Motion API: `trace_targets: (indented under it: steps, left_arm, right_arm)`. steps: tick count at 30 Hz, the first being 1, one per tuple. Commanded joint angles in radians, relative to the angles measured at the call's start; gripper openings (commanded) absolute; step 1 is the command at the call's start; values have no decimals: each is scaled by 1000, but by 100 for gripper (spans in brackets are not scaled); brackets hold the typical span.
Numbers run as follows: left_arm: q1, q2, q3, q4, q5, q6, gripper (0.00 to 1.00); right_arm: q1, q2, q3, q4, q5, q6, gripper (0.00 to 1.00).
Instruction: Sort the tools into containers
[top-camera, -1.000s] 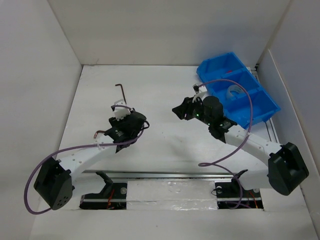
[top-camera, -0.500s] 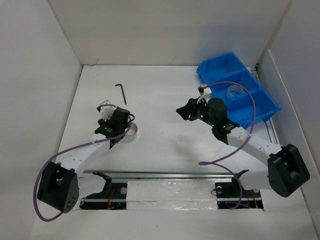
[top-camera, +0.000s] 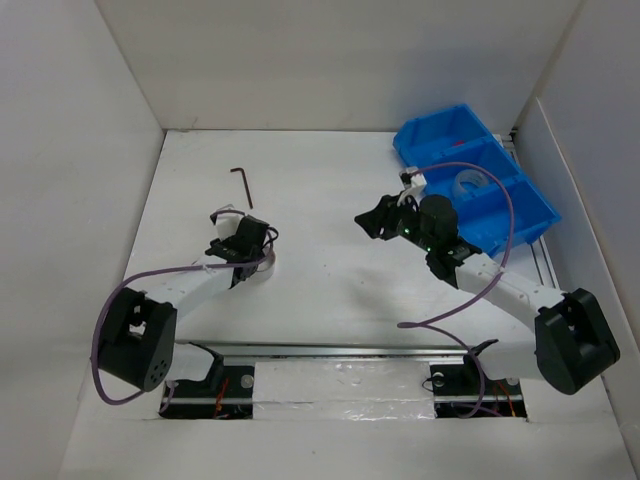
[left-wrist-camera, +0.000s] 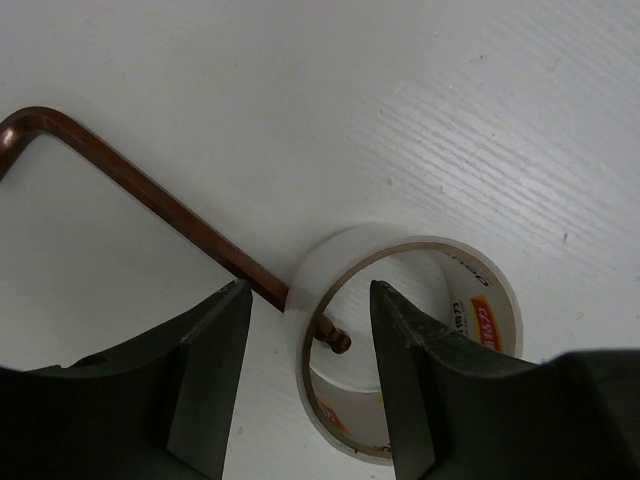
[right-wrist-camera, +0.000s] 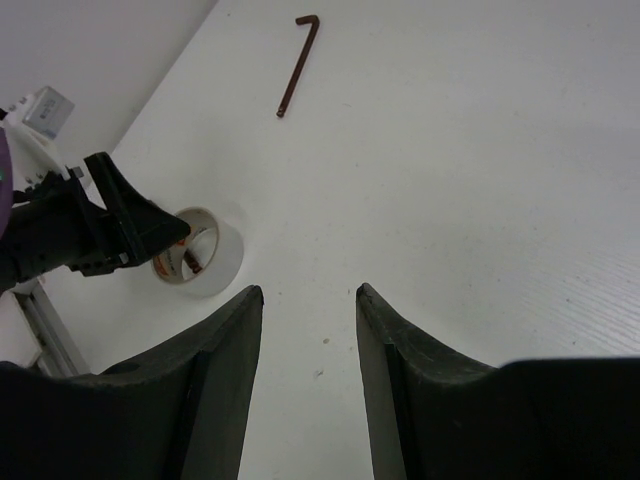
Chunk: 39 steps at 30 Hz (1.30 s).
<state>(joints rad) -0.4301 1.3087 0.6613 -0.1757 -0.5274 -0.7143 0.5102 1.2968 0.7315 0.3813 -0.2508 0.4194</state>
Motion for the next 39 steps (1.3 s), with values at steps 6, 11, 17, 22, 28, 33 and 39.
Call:
trace_targets:
  steps: [6,11,17,22,28,33,39]
  left_arm:
    - [2,61,60,1,7,18,34]
    - [2,64,67,-7,-6,15,0]
    - [-53,9,101,-53,-45,-27,0]
    - [-124,-89,119,-44,-49,-48,0]
    - [-203,-134,162,-67,-86,-65,0]
    - [-336,-126,192,-88,-190,-103,0]
    - [-417,-26,271,-202,-319,-198,0]
  right_arm:
    - [-56,-28,-26,79,-21,12,48]
    - [-79,-40,-43,103,-44,24,48]
    - [-79,-34,-49,119,-93,21,48]
    - [-1,-16,-31,130,-131,4,49]
    - [135,56,40,77,-84,-16,51]
    - [250,110,97,45,48,-11,53]
    - [387,197,207,-50,301,-5,53]
